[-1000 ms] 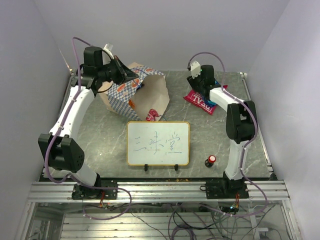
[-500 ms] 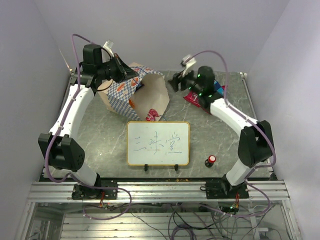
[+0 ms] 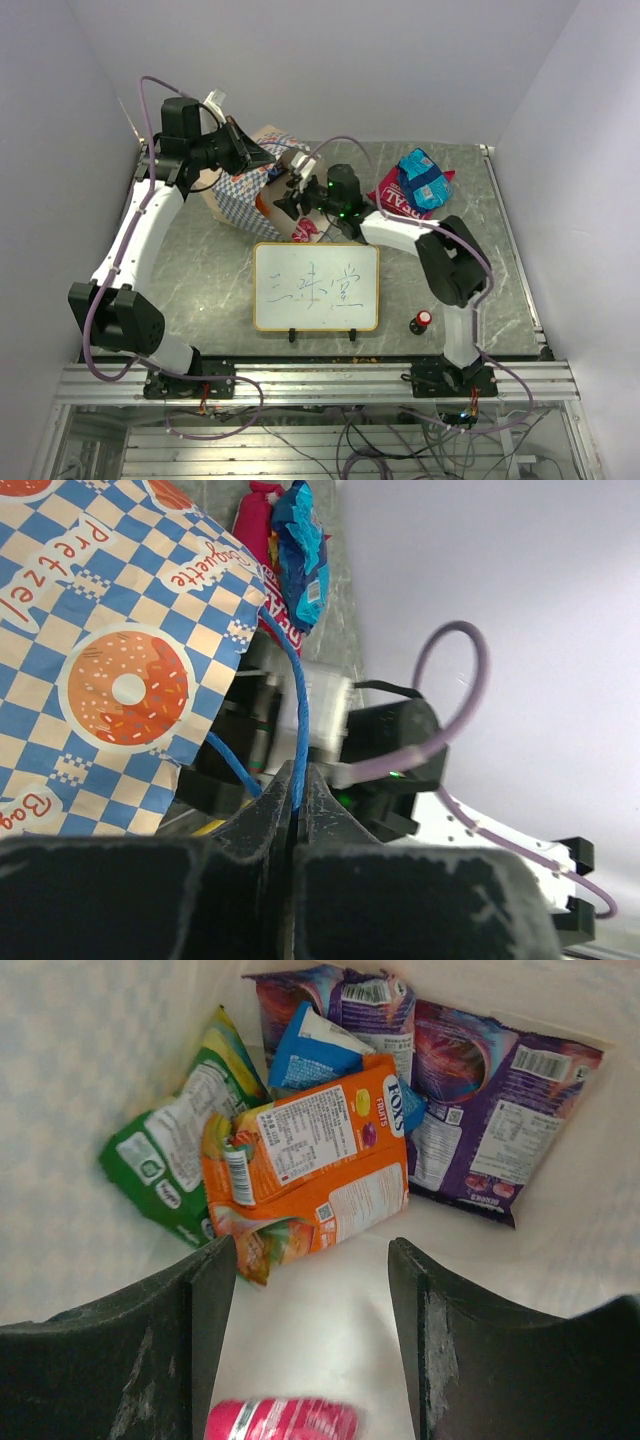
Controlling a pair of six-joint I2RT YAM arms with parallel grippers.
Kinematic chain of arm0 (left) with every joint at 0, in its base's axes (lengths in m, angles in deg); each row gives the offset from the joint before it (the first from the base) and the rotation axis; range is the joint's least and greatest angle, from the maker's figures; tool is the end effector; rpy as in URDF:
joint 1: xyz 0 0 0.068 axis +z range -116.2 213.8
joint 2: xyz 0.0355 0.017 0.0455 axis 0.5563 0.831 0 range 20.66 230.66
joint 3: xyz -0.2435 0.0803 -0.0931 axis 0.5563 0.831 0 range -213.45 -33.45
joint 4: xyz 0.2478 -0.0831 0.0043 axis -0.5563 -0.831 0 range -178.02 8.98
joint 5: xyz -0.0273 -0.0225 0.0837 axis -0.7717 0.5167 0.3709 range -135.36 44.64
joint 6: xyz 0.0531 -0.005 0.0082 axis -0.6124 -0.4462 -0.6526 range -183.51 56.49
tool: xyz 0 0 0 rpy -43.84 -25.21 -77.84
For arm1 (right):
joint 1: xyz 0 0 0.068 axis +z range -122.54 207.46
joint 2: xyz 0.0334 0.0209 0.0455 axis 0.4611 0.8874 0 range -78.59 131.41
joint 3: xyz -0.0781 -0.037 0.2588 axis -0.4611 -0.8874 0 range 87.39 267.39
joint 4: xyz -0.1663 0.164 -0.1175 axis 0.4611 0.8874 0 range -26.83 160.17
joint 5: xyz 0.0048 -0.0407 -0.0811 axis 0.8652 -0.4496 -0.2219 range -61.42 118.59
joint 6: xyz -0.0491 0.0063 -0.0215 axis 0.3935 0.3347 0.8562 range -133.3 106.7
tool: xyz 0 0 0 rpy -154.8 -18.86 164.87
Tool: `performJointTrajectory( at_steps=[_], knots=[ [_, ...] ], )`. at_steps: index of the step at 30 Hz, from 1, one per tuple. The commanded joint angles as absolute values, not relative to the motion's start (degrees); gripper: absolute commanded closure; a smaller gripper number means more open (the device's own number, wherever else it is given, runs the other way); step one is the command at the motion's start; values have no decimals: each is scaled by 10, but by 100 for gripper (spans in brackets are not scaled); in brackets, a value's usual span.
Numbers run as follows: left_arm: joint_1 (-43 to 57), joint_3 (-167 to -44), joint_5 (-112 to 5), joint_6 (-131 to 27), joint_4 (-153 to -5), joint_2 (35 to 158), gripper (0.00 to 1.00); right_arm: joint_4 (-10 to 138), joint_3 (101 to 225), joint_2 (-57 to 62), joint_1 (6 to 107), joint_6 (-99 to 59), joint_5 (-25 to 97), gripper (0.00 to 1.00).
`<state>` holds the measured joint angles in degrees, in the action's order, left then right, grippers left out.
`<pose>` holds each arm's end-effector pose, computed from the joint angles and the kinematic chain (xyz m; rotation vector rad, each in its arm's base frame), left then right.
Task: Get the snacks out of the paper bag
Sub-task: Take out the snack from the paper bag.
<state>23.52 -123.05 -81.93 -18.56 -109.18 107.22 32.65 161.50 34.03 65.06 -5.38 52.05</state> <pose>0.3293 -0.0812 0.4063 -0.2044 2.1333 -1.2321 0.3527 0.2896 0.2366 -0.9552 1.4711 0.7309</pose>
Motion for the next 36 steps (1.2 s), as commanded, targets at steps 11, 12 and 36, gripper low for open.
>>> performJointTrajectory(
  at_steps=[11,12,36],
  knots=[
    [236,-1255,-853,-179,-1064,1066,93,264,1754,497,682,-39,523,23],
    [237,-1255,-854,-179,-1064,1067,93,255,1756,502,684,-42,529,19],
    [231,-1191,-846,-191,-1097,1019,93,333,1939,631,683,-18,245,21]
  ],
)
